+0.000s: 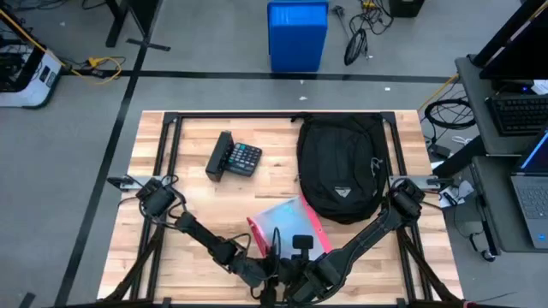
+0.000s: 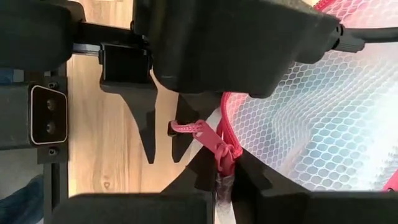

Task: Unpack backpack
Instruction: Close the white zip bag

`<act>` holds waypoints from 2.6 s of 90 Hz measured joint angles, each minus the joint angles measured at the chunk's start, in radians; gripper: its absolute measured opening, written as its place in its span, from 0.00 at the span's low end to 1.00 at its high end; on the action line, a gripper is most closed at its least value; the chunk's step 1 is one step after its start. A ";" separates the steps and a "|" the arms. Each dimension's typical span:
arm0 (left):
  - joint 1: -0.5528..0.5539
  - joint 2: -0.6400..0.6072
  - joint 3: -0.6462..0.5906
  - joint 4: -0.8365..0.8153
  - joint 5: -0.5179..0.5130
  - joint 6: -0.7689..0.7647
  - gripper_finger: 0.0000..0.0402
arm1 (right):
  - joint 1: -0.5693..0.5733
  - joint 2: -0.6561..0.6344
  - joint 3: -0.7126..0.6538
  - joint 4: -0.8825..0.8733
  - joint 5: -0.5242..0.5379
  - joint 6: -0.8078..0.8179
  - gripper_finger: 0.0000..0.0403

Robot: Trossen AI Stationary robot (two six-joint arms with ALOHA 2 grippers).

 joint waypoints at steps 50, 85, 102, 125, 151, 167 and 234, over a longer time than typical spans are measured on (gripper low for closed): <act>-0.014 -0.016 0.000 -0.016 0.028 -0.026 0.01 | 0.005 0.000 0.000 -0.005 0.001 -0.003 0.01; -0.057 -0.140 0.001 -0.375 -0.064 -0.139 0.00 | 0.028 0.000 0.000 -0.039 -0.022 0.016 0.01; -0.080 -0.217 0.003 -0.571 -0.124 -0.202 0.00 | 0.031 0.000 0.001 -0.054 -0.020 0.031 0.01; -0.103 -0.243 0.008 -0.728 -0.143 -0.288 0.00 | 0.033 -0.007 0.001 -0.042 -0.009 0.029 0.01; -0.109 -0.242 0.006 -0.727 -0.138 -0.289 0.00 | 0.037 -0.013 0.001 -0.048 -0.018 0.030 0.01; -0.110 -0.240 -0.001 -0.729 -0.134 -0.312 0.00 | 0.046 -0.013 0.001 -0.049 -0.018 0.027 0.01; -0.122 -0.233 -0.019 -0.747 -0.126 -0.312 0.00 | 0.063 -0.019 0.000 -0.039 -0.024 0.021 0.21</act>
